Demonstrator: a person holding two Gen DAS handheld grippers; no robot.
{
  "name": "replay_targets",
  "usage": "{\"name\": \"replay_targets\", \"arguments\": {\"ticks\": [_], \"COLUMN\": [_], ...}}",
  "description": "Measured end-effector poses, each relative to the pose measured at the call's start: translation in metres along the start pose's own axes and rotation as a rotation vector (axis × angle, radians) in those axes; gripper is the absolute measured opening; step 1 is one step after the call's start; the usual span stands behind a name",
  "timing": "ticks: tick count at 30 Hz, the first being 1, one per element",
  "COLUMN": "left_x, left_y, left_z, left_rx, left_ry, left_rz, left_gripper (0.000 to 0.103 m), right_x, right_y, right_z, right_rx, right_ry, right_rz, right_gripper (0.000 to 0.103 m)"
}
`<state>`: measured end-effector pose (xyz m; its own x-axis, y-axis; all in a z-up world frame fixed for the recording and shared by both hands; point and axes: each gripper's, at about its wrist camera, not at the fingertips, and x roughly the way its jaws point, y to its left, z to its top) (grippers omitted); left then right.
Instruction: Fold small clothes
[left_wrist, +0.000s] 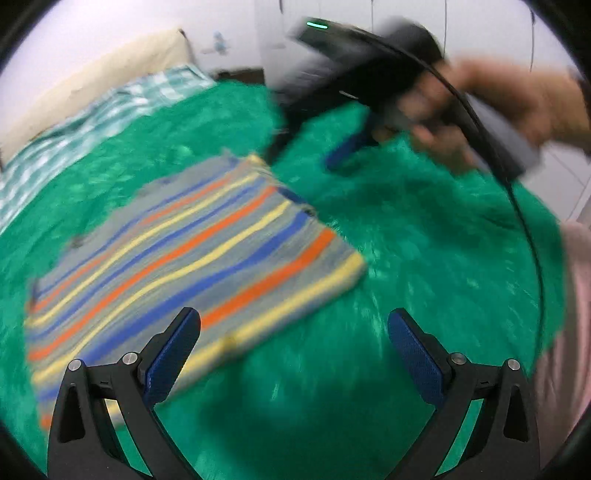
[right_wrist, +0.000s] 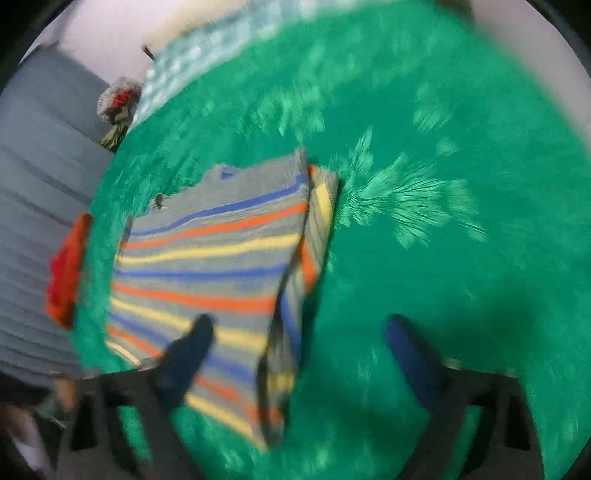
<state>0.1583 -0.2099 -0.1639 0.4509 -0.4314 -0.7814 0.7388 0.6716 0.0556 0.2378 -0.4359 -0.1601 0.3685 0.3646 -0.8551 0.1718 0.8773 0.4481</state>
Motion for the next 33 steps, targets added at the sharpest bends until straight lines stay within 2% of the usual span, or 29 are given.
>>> {"name": "replay_targets", "arguments": {"ticks": [1, 3, 5, 6, 7, 8, 9, 11, 13, 16, 19, 23, 27, 29, 30, 31, 32, 33], "left_x": [0.01, 0.034, 0.04, 0.04, 0.041, 0.043, 0.043, 0.025, -0.012, -0.06, -0.099, -0.133, -0.145, -0.136, -0.128, -0.116, -0.11, -0.113], "left_y": [-0.002, -0.004, -0.011, -0.012, -0.013, -0.011, -0.005, 0.013, 0.039, 0.078, 0.124, 0.171, 0.202, 0.214, 0.221, 0.223, 0.226, 0.23], "left_z": [0.005, 0.014, 0.018, 0.017, 0.017, 0.016, 0.016, 0.013, 0.003, -0.021, -0.057, -0.116, -0.165, -0.174, -0.182, -0.182, -0.188, -0.193], "left_rx": [-0.005, -0.029, -0.015, -0.005, -0.002, -0.016, -0.043, -0.123, -0.213, -0.354, -0.534, -0.709, -0.837, -0.872, -0.89, -0.9, -0.916, -0.936], "left_ry": [0.018, 0.06, 0.039, 0.027, 0.022, 0.03, 0.027, -0.013, -0.096, -0.167, -0.214, -0.225, -0.191, -0.159, -0.106, -0.06, 0.004, 0.021], "left_rz": [0.004, -0.002, -0.024, -0.033, -0.05, -0.073, -0.074, -0.112, -0.11, -0.1, -0.079, -0.009, 0.065, 0.104, 0.116, 0.124, 0.137, 0.132], "left_gripper": [0.101, 0.101, 0.101, 0.088, 0.071, 0.033, 0.012, 0.009, 0.009, 0.009, 0.009, 0.008, 0.009, 0.01, 0.018, 0.025, 0.039, 0.045], "right_x": [0.011, 0.027, 0.045, 0.051, 0.056, 0.06, 0.061, 0.053, 0.039, 0.015, 0.016, 0.056, 0.12, 0.147, 0.166, 0.177, 0.193, 0.199], "right_y": [-0.004, -0.012, -0.017, -0.017, -0.015, -0.011, -0.009, -0.002, 0.016, 0.066, 0.135, 0.243, 0.32, 0.338, 0.346, 0.351, 0.353, 0.35], "right_z": [0.015, 0.042, 0.059, 0.065, 0.071, 0.076, 0.079, 0.078, 0.078, 0.078, 0.079, 0.077, 0.073, 0.067, 0.065, 0.062, 0.058, 0.055], "right_rx": [0.009, 0.024, 0.069, 0.081, 0.083, 0.088, 0.099, 0.086, 0.028, -0.086, -0.162, -0.28, -0.33, -0.343, -0.343, -0.351, -0.344, -0.321], "right_ry": [0.029, 0.015, 0.036, 0.035, 0.03, 0.018, 0.012, -0.01, -0.038, -0.062, -0.055, -0.032, 0.018, 0.032, 0.037, 0.036, 0.036, 0.038], "right_rz": [0.005, 0.012, 0.113, 0.148, 0.172, 0.166, 0.145, 0.119, 0.11, 0.115, 0.167, 0.23, 0.241, 0.226, 0.212, 0.203, 0.181, 0.165], "right_gripper": [0.081, 0.081, 0.081, 0.075, 0.05, 0.031, 0.011, 0.011, 0.011, 0.011, 0.01, 0.011, 0.011, 0.011, 0.014, 0.023, 0.032, 0.05]}}
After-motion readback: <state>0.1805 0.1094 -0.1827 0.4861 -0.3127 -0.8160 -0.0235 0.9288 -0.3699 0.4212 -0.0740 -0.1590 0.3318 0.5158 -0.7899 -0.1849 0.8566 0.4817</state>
